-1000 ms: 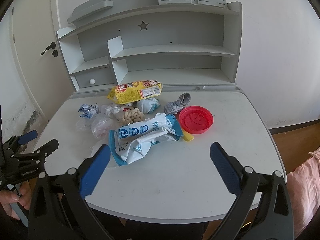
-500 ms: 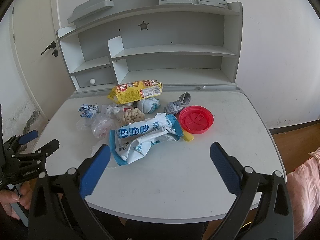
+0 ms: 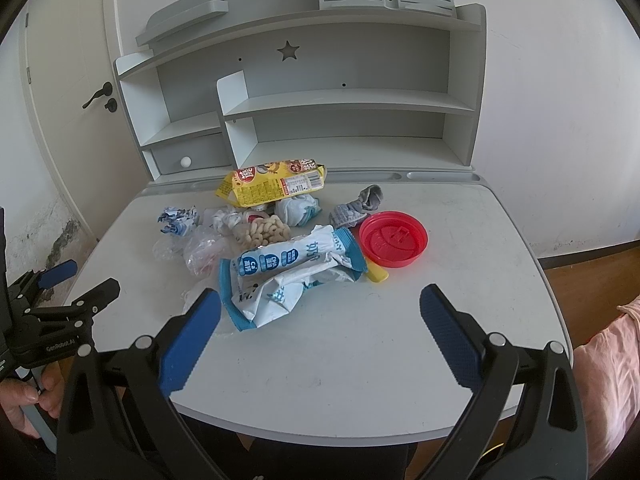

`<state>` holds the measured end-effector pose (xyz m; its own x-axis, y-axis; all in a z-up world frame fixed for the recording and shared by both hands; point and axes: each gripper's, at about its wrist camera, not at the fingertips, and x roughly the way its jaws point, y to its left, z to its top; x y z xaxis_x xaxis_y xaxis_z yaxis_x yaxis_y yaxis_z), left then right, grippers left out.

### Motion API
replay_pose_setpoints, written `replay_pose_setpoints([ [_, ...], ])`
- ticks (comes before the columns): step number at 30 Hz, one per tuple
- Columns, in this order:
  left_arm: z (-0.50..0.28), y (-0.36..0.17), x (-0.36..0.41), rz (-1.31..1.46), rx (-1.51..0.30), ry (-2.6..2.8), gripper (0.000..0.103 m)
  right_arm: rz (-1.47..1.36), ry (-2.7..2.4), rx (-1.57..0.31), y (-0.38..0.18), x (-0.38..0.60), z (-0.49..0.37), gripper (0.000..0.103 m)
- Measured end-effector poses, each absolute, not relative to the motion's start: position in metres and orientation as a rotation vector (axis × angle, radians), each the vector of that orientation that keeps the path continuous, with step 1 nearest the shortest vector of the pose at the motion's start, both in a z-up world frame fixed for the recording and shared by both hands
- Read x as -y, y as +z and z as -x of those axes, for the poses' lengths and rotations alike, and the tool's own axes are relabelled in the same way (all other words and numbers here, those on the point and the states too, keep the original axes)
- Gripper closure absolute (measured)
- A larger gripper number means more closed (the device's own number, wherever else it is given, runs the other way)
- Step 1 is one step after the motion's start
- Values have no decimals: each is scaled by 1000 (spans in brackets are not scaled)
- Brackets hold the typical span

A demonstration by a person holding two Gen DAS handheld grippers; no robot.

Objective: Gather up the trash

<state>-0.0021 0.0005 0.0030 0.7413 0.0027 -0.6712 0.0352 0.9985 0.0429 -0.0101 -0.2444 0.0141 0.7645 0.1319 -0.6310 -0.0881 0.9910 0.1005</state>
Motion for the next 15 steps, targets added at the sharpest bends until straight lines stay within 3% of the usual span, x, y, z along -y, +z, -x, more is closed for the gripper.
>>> replay_pose_setpoints([
  [15, -22, 1, -8, 12, -786, -73, 6, -68, 116, -707, 8, 247, 7, 7],
])
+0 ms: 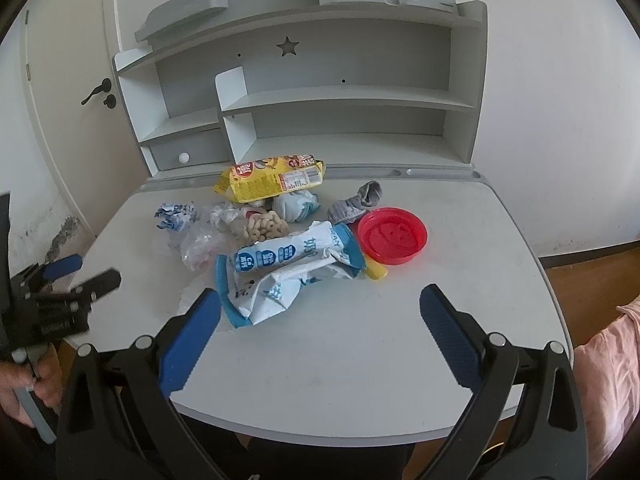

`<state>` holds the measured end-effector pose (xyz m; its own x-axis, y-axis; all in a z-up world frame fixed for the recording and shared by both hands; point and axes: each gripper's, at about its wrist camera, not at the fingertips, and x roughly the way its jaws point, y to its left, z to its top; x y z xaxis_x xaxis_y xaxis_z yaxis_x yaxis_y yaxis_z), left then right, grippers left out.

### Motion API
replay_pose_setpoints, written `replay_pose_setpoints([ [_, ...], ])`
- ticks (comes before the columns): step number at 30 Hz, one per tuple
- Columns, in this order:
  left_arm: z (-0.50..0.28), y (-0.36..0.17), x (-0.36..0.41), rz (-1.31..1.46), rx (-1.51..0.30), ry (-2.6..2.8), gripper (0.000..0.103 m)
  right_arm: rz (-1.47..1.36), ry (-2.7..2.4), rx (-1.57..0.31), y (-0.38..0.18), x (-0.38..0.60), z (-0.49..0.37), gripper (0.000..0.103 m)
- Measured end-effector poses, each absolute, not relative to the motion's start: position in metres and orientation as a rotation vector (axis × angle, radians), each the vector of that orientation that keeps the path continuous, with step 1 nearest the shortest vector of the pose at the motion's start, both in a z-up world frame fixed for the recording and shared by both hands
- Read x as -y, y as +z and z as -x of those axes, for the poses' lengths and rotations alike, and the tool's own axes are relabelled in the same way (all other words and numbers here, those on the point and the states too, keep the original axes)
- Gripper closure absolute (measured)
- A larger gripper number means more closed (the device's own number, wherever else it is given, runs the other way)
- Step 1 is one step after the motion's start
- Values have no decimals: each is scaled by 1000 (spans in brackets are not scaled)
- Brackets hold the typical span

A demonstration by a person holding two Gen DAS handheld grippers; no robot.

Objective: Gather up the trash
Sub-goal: 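Grasp crumpled paper with left tool while right tool grasps blue-white wrapper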

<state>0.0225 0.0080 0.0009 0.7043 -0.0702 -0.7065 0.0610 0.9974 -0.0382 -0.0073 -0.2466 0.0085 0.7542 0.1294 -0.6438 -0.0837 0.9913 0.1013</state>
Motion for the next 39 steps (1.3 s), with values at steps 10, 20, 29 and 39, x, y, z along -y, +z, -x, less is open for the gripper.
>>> replay_pose_setpoints([
  [10, -138, -6, -6, 61, -926, -72, 7, -125, 126, -793, -13, 259, -9, 7],
  [20, -155, -23, -14, 90, -945, -118, 66, -182, 138, -841, -32, 265, -18, 7],
  [29, -104, 35, -56, 139, -735, -134, 66, -412, 196, -940, -50, 257, -57, 7],
  [39, -52, 26, -64, 111, -701, -209, 66, -521, 174, -1090, -64, 230, -110, 80],
])
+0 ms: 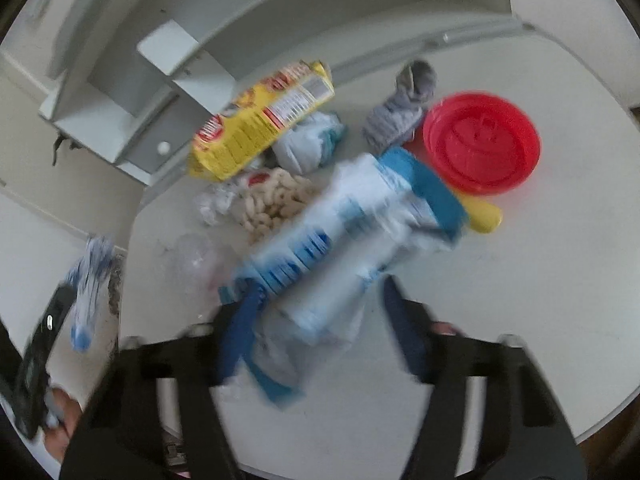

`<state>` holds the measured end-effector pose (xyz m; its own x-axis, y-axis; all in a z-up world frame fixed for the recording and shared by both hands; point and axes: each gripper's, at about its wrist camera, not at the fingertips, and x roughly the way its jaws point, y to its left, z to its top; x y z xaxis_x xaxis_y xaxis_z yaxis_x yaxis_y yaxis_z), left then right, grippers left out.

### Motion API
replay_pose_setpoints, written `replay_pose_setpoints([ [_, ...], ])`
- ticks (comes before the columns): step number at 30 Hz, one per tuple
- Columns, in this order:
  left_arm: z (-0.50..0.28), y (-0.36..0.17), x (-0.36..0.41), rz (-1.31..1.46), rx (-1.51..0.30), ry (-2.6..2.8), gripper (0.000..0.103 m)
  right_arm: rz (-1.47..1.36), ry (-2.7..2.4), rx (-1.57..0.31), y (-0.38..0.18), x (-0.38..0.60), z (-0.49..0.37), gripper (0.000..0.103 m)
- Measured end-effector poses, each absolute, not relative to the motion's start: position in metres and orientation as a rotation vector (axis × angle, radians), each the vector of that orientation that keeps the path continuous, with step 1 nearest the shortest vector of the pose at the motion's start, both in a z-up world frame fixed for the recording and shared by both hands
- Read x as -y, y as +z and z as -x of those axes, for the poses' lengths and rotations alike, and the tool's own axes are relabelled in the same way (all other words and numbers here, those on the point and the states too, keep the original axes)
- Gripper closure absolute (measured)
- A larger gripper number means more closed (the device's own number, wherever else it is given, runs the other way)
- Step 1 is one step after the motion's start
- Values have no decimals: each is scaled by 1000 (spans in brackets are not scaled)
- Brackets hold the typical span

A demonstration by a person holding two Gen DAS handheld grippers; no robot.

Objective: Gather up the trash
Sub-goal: 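Grasp crumpled paper with left tool while right tool grasps blue-white wrapper, then carry both items over the black bin and open both tools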

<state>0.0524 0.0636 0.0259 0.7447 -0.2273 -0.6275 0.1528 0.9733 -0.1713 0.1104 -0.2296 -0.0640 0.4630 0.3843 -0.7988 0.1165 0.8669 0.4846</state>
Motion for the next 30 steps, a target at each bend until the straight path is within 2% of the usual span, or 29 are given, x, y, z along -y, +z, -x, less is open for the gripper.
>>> replay_pose_setpoints([
  [4, -45, 28, -55, 98, -688, -239, 66, -469, 171, -991, -35, 226, -99, 92],
  [9, -38, 35, -24, 74, -675, -309, 66, -440, 160, -852, 7, 246, -63, 93],
  [14, -26, 44, 47, 30, -654, -493, 66, -435, 2, -764, 16, 318, 2, 93],
  [19, -6, 38, 160, -50, -661, -753, 66, -435, -290, -710, -1, 408, 90, 93],
  [24, 32, 14, 277, -109, -690, -1035, 66, -459, -609, -726, -45, 489, 181, 93],
  [30, 82, -59, 408, -196, -811, -1280, 66, -627, -797, -820, -123, 567, 259, 93],
])
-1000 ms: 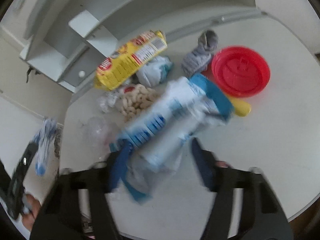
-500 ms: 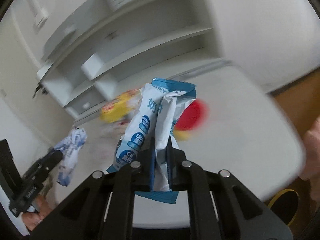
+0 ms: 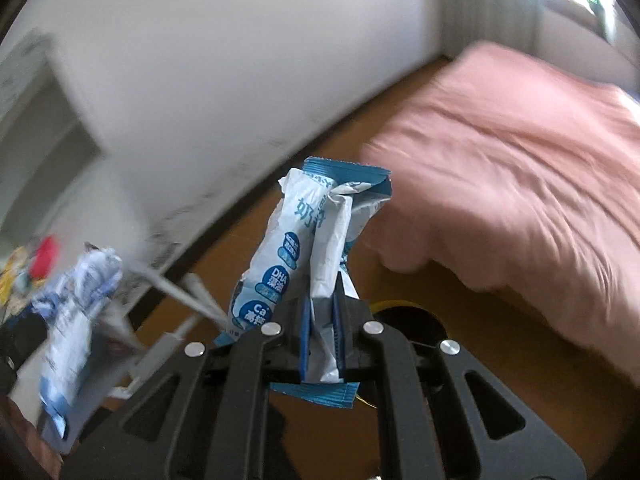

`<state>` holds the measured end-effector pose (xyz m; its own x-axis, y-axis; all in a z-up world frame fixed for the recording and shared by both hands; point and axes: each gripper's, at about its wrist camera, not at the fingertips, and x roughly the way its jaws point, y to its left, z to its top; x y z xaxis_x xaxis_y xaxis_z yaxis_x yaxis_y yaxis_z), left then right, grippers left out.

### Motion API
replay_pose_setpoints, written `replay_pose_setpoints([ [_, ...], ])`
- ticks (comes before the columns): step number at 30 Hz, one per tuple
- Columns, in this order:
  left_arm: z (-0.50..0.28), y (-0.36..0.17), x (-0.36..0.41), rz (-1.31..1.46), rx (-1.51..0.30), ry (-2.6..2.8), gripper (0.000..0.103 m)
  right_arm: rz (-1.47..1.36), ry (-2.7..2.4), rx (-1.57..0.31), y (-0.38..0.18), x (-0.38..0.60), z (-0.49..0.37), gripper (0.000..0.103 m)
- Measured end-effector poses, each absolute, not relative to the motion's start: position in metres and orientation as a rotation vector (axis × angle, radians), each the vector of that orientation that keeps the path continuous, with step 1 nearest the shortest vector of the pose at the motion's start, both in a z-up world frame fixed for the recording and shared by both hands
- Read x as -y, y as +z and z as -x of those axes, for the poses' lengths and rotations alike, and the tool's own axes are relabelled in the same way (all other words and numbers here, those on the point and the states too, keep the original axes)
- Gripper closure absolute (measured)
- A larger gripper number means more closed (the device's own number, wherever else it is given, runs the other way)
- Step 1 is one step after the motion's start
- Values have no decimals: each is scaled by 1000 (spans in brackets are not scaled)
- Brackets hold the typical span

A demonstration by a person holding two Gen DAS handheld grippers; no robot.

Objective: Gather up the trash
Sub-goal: 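Carry both items over the black bin and open both tools, then swing both tools back toward the desk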

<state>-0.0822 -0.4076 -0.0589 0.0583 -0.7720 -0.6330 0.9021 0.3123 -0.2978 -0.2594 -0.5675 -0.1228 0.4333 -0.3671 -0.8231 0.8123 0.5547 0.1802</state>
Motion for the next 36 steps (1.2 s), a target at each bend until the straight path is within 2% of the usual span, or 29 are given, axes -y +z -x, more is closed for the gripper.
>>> replay_pose_setpoints([
  [9, 119, -227, 535, -365, -1137, -1311, 66, -814, -894, -1061, -238, 625, 319, 93],
  [14, 129, -269, 556, -371, -1240, -1323, 66, -932, -857, -1127, -277, 633, 327, 93],
  [19, 130, -281, 564, -348, -1273, -1322, 65, -966, -850, -1126, -283, 636, 329, 93],
  [21, 124, -284, 562, -335, -1287, -1316, 61, -961, -849, -1121, -281, 637, 325, 93],
  [23, 123, -289, 565, -331, -1306, -1313, 45, -948, -853, -1126, -281, 636, 322, 93],
  [24, 122, -289, 565, -332, -1304, -1307, 41, -944, -855, -1137, -282, 639, 320, 92],
  [26, 121, -285, 565, -323, -1289, -1299, 33, -945, -852, -1151, -285, 640, 317, 88],
  [27, 120, -284, 564, -319, -1285, -1300, 33, -947, -851, -1153, -285, 640, 316, 72],
  [28, 120, -283, 563, -314, -1284, -1299, 31, -944, -856, -1151, -285, 641, 315, 45],
  [29, 118, -284, 563, -310, -1282, -1297, 28, -927, -867, -1130, -280, 640, 315, 34],
  [30, 118, -283, 563, -305, -1277, -1297, 27, -917, -872, -1118, -277, 641, 315, 31],
  [34, 119, -270, 556, -314, -1232, -1293, 25, -884, -895, -1086, -266, 641, 313, 31],
  [36, 122, -256, 549, -336, -1189, -1305, 21, -856, -905, -1078, -259, 639, 312, 31],
])
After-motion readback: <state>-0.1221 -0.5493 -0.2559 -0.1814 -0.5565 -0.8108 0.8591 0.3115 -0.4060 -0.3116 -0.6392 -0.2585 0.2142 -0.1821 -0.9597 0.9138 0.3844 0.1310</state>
